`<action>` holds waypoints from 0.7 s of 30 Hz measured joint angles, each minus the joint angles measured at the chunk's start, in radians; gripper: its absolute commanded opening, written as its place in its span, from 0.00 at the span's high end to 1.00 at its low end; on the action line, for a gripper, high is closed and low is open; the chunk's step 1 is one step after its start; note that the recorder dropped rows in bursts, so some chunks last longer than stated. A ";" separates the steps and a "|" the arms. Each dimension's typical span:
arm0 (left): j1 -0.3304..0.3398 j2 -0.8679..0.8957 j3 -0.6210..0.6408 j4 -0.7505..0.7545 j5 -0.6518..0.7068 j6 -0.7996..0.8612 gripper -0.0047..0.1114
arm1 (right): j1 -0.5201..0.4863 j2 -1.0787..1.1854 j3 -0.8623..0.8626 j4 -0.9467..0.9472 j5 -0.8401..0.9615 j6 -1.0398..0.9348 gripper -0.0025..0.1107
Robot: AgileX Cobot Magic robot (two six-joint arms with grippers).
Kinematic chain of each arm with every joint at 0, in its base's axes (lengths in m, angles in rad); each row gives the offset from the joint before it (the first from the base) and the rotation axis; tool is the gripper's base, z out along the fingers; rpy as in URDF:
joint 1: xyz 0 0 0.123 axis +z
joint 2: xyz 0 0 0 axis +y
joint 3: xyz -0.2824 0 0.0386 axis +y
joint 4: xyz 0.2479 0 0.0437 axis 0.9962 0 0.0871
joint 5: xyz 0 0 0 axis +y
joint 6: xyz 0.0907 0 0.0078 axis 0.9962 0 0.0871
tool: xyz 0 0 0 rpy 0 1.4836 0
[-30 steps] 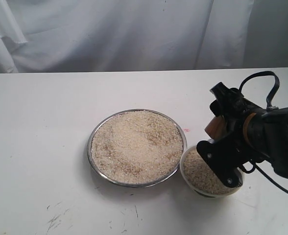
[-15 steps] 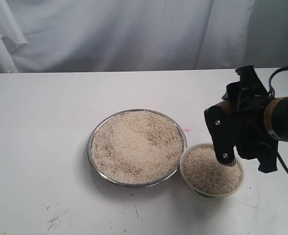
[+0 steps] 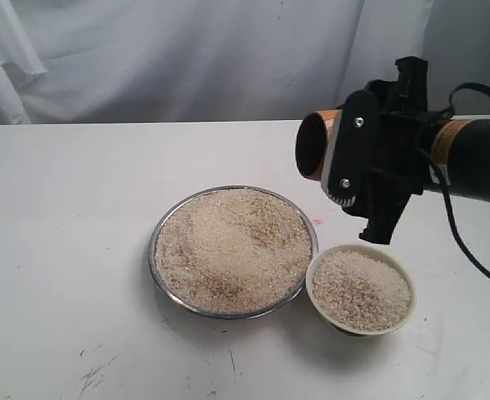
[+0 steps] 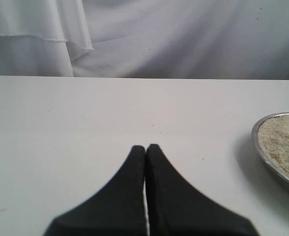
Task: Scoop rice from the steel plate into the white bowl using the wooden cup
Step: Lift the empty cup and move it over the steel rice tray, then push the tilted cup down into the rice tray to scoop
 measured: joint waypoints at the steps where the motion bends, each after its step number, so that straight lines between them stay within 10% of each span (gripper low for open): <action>1: 0.000 0.000 0.000 0.000 0.000 0.000 0.96 | 0.009 0.015 -0.021 0.000 0.010 0.000 0.98; 21: 0.000 0.000 0.000 0.000 0.000 0.000 0.96 | 0.311 0.570 -0.565 -0.174 0.538 0.001 0.98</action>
